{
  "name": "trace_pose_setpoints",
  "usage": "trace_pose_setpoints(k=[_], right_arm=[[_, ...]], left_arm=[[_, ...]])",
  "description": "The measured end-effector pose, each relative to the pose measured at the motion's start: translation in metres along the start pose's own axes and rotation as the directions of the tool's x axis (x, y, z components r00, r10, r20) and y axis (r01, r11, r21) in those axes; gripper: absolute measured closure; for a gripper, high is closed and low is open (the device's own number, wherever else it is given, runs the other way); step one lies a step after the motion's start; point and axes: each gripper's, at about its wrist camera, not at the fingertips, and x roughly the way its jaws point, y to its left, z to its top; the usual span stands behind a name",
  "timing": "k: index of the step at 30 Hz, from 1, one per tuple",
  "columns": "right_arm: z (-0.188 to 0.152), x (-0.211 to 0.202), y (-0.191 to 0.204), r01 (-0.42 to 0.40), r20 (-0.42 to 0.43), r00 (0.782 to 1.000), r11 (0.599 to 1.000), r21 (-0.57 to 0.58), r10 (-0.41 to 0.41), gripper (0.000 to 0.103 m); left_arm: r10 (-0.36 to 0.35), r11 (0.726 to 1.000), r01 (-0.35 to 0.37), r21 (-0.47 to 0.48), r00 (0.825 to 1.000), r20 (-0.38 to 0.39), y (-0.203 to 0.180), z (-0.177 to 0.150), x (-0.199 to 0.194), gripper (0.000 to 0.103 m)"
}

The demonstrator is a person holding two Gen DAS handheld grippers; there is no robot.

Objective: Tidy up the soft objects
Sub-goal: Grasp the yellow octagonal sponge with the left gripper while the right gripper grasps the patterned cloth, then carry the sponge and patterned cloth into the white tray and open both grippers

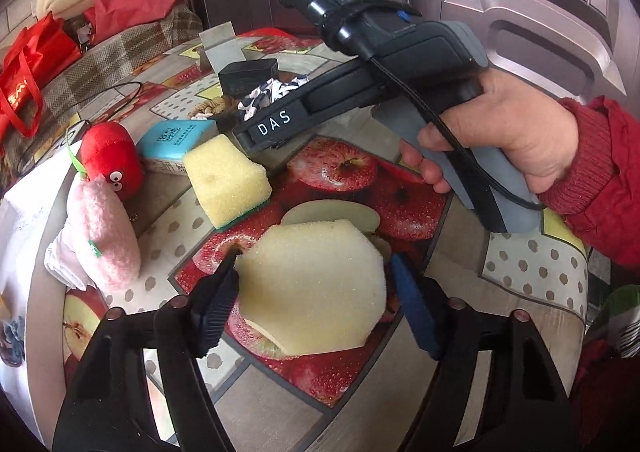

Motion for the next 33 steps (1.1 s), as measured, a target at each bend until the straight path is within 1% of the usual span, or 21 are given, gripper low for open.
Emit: trace_pose_setpoints(k=[1, 3, 4, 7, 10, 12, 14, 15, 17, 19, 20, 21, 22, 26, 29, 33], right_arm=[[0.001, 0.002, 0.001, 0.001, -0.008, 1.000, 1.000, -0.006, -0.001, 0.028], [0.000, 0.000, 0.005, -0.005, -0.001, 1.000, 1.000, -0.024, 0.005, 0.037], [0.000, -0.001, 0.006, -0.007, 0.003, 1.000, 0.999, -0.032, 0.007, 0.045], [0.000, -0.004, 0.009, -0.002, 0.018, 1.000, 0.999, -0.047, 0.003, 0.053], [0.000, -0.014, 0.011, -0.001, 0.073, 0.997, 0.999, -0.055, 0.005, 0.055], [-0.003, -0.026, 0.013, 0.015, 0.135, 0.991, 0.998, -0.059, -0.007, 0.055], [-0.008, -0.041, 0.014, 0.039, 0.210, 0.977, 0.998, -0.057, -0.026, 0.055], [-0.012, -0.050, 0.015, 0.046, 0.255, 0.967, 0.998, -0.053, -0.031, 0.055], [-0.020, -0.068, 0.015, 0.066, 0.348, 0.936, 0.997, -0.031, -0.051, 0.055], [-0.028, -0.084, 0.015, 0.073, 0.425, 0.903, 0.997, -0.001, -0.065, 0.054], [-0.032, -0.091, 0.015, 0.075, 0.452, 0.889, 0.997, 0.011, -0.072, 0.054], [-0.035, -0.095, 0.017, 0.074, 0.469, 0.880, 0.997, 0.017, -0.073, 0.054], [-0.036, -0.098, 0.018, 0.069, 0.477, 0.876, 0.997, 0.017, -0.069, 0.054], [-0.036, -0.100, 0.029, 0.034, 0.482, 0.876, 0.999, 0.005, -0.032, 0.054], [-0.037, -0.100, 0.041, 0.011, 0.478, 0.878, 1.000, -0.018, -0.001, 0.054], [-0.038, -0.098, 0.057, -0.024, 0.472, 0.880, 0.998, -0.059, 0.049, 0.054]], left_arm=[[-0.008, 1.000, 0.008, -0.006, 1.000, -0.011, 0.001, 0.000, 0.002, 0.036], [-0.023, 1.000, 0.023, -0.019, 1.000, -0.006, 0.005, 0.000, 0.002, 0.038], [-0.027, 0.999, 0.027, -0.024, 1.000, -0.003, 0.006, 0.000, 0.001, 0.039], [-0.030, 0.999, 0.031, -0.024, 0.999, 0.018, 0.005, 0.000, -0.003, 0.042], [-0.010, 1.000, 0.012, -0.021, 0.997, 0.081, 0.005, 0.000, -0.014, 0.042], [0.008, 0.999, -0.002, -0.035, 0.988, 0.153, 0.007, -0.003, -0.029, 0.042], [0.038, 0.997, -0.021, -0.072, 0.970, 0.242, 0.012, -0.009, -0.046, 0.042], [0.053, 0.995, -0.028, -0.092, 0.958, 0.283, 0.015, -0.013, -0.054, 0.042], [0.122, 0.988, -0.081, -0.130, 0.929, 0.350, 0.021, -0.020, -0.070, 0.042], [0.208, 0.975, -0.159, -0.153, 0.895, 0.394, 0.026, -0.026, -0.081, 0.042], [0.251, 0.966, -0.196, -0.171, 0.879, 0.407, 0.030, -0.028, -0.085, 0.042], [0.280, 0.957, -0.216, -0.195, 0.867, 0.413, 0.035, -0.030, -0.088, 0.042], [0.303, 0.948, -0.226, -0.225, 0.859, 0.413, 0.042, -0.032, -0.090, 0.042], [0.376, 0.906, -0.249, -0.341, 0.843, 0.385, 0.071, -0.042, -0.096, 0.041], [0.422, 0.886, -0.284, -0.367, 0.820, 0.385, 0.077, -0.051, -0.103, 0.041], [0.457, 0.869, -0.311, -0.384, 0.802, 0.385, 0.085, -0.062, -0.111, 0.041]])
